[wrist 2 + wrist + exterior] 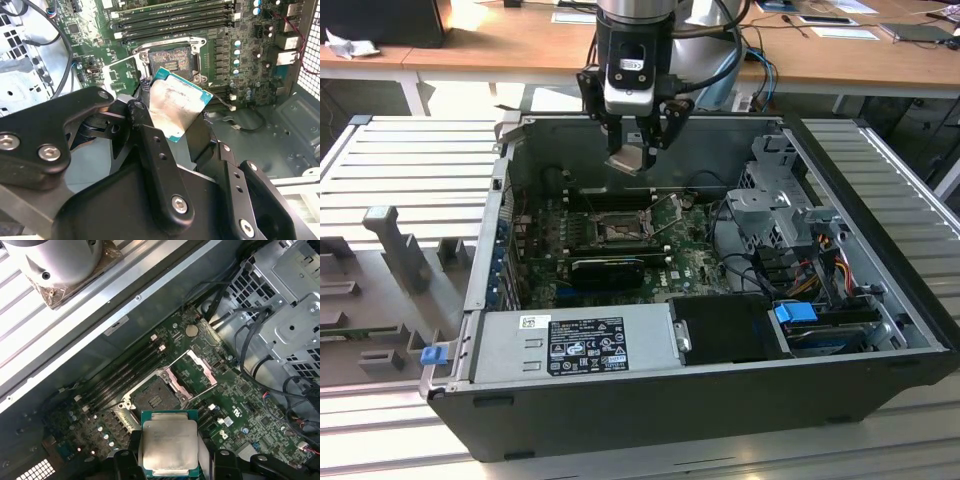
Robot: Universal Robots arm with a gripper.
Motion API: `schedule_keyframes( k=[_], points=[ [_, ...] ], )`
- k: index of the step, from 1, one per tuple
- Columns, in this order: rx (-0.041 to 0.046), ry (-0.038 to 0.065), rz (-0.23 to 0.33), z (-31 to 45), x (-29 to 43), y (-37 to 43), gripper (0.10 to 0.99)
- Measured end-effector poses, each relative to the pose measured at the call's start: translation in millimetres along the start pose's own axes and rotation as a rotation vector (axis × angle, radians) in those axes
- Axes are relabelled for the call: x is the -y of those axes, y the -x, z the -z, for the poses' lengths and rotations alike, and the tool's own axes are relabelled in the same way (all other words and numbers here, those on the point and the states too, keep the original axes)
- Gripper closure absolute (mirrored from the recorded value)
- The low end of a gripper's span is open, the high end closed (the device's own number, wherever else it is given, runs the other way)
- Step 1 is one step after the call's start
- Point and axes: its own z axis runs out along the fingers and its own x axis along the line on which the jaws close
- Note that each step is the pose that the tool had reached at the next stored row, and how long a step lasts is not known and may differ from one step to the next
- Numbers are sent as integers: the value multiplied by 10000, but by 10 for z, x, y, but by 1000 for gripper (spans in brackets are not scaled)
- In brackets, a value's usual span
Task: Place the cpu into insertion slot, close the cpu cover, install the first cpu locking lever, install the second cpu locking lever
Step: 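Place the cpu into insertion slot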
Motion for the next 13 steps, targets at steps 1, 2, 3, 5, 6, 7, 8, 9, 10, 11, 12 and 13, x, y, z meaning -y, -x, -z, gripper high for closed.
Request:
schedule_keyframes(
  k=[1,2,3,5,6,7,8,9,10,11,12,13],
  points=[
    [7,1,-80,0,0,0,557],
    [17,4,-187,-1,0,0,557],
    [22,5,-247,-1,0,0,557],
    [33,6,-373,-1,0,0,557],
    [39,8,-436,-2,0,0,557],
    [46,10,-516,-3,0,0,557],
    [52,11,-579,-3,0,0,557],
    [62,13,-696,-3,0,0,557],
    [85,17,-940,-3,0,0,557],
    [98,21,-1097,-4,0,0,557],
    [118,25,-1313,-4,0,0,557],
    [137,29,-1519,-4,0,0,557]
  ],
)
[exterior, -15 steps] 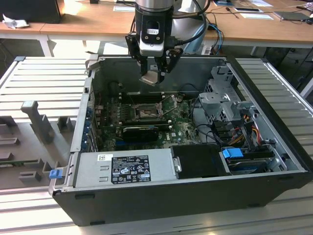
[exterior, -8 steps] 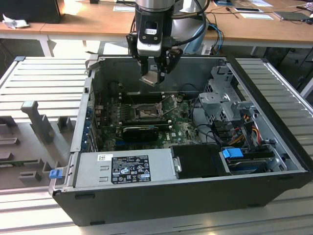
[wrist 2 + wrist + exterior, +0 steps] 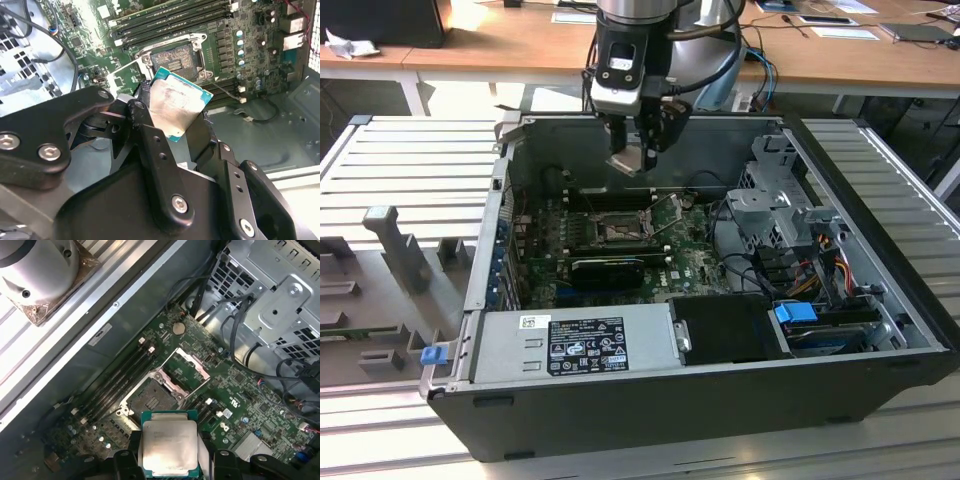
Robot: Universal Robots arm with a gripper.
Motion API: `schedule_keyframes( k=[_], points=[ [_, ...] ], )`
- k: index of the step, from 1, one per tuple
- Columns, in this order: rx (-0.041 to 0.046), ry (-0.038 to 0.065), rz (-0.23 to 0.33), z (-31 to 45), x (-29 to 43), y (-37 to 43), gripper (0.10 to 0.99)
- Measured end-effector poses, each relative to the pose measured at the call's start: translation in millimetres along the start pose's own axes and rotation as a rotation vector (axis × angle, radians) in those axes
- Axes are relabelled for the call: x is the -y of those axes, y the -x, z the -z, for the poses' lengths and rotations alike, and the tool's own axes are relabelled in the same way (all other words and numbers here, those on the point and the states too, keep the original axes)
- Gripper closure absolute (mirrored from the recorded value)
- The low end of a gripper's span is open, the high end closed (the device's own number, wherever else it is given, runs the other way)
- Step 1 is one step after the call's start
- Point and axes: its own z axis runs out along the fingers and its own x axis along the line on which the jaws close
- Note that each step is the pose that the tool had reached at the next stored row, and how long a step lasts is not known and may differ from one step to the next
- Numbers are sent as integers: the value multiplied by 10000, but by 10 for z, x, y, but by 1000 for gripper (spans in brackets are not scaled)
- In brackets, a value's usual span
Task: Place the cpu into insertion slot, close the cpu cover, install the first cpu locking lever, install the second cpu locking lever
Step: 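Place the cpu into insertion slot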
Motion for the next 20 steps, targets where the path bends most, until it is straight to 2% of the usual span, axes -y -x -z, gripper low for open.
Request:
schedule_keyframes(
  k=[10,20],
  points=[
    [88,19,-985,-4,0,0,557],
    [108,18,-1164,-58,7,3,557]
  ],
)
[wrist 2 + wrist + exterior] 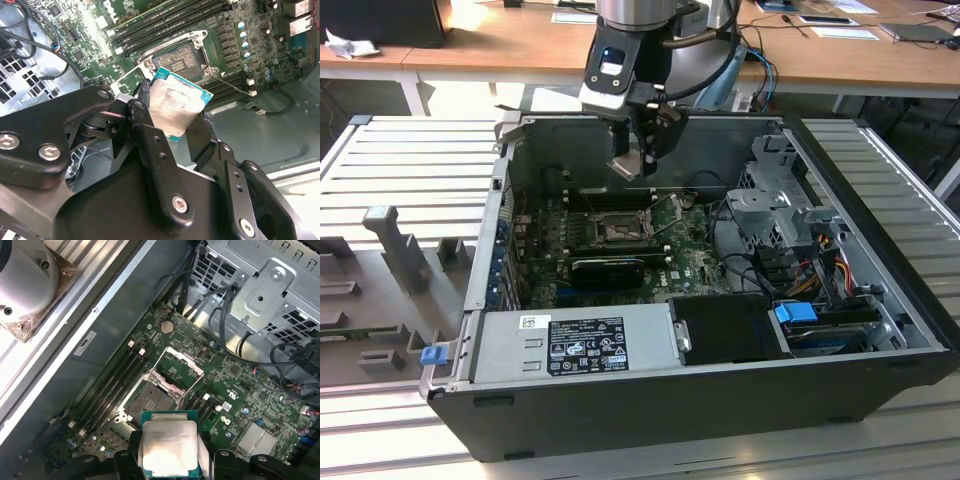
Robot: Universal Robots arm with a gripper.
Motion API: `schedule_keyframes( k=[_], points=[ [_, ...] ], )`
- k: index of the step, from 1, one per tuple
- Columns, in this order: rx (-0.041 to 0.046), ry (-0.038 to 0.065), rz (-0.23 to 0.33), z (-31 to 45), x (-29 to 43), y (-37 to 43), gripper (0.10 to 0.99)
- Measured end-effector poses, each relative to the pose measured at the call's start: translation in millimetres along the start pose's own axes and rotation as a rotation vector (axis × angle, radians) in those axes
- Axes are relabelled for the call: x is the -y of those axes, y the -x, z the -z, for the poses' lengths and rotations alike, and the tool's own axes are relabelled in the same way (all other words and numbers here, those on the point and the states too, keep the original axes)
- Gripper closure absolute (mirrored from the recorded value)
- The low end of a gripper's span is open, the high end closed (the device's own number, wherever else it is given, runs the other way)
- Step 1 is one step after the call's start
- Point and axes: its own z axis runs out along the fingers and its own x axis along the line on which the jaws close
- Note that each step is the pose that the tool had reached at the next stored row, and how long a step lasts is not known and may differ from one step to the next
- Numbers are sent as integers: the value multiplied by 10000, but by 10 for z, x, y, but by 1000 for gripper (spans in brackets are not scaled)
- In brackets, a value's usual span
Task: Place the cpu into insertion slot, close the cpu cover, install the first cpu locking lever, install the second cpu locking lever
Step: 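Place the cpu into insertion slot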
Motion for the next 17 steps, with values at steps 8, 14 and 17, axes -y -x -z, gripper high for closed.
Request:
schedule_keyframes(
  k=[8,14,17],
  points=[
    [135,26,-1464,-39,3,1,557],
    [188,37,-2057,-66,6,1,557],
    [213,42,-2335,-81,8,1,557]
  ],
)
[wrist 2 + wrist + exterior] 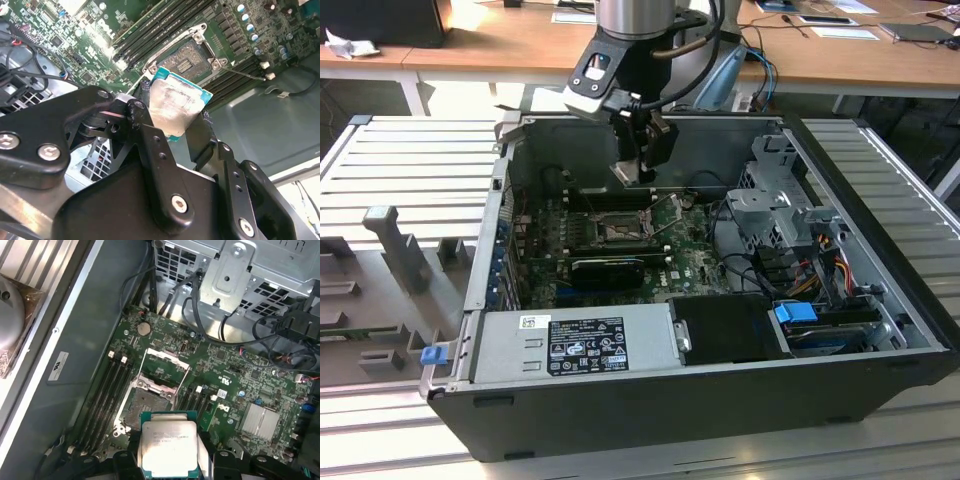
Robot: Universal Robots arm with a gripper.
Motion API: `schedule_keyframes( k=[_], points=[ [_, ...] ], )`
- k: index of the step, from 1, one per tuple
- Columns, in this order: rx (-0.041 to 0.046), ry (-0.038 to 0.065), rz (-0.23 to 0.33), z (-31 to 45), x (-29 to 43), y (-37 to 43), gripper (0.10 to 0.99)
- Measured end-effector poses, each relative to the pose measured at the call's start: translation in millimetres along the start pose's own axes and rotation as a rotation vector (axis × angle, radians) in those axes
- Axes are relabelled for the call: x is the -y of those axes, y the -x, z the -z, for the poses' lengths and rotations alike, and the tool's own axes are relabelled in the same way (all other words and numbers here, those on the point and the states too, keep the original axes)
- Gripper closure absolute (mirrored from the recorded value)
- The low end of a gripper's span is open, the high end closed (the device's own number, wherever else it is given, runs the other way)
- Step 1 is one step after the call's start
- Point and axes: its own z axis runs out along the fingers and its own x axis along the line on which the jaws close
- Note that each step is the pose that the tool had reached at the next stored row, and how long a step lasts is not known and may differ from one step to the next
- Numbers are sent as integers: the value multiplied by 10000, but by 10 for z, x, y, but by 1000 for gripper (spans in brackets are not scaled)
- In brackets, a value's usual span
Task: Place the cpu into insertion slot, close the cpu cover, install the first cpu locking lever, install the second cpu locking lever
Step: 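Place the cpu into insertion slot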
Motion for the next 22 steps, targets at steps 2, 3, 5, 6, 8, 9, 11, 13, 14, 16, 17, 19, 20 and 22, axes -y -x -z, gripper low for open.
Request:
schedule_keyframes(
  k=[2,3,5,6,8,9,11,13,14,16,17,19,20,22],
  points=[
    [11,3,-131,-7,1,0,557],
    [18,3,-198,-10,1,0,557],
    [36,6,-369,-16,2,0,557],
    [45,8,-466,-18,2,0,557],
    [94,17,-1008,-31,3,0,557],
    [121,22,-1313,-38,3,1,557],
    [152,29,-1663,-47,4,1,557],
    [195,38,-2137,-61,5,1,557],
    [205,40,-2257,-65,6,1,557],
    [217,42,-2376,-73,6,1,557],
    [221,44,-2426,-83,7,2,557],
    [224,42,-2435,-92,8,2,557],
    [224,42,-2436,-95,8,2,557],
    [222,44,-2436,-106,10,2,557]
  ],
)
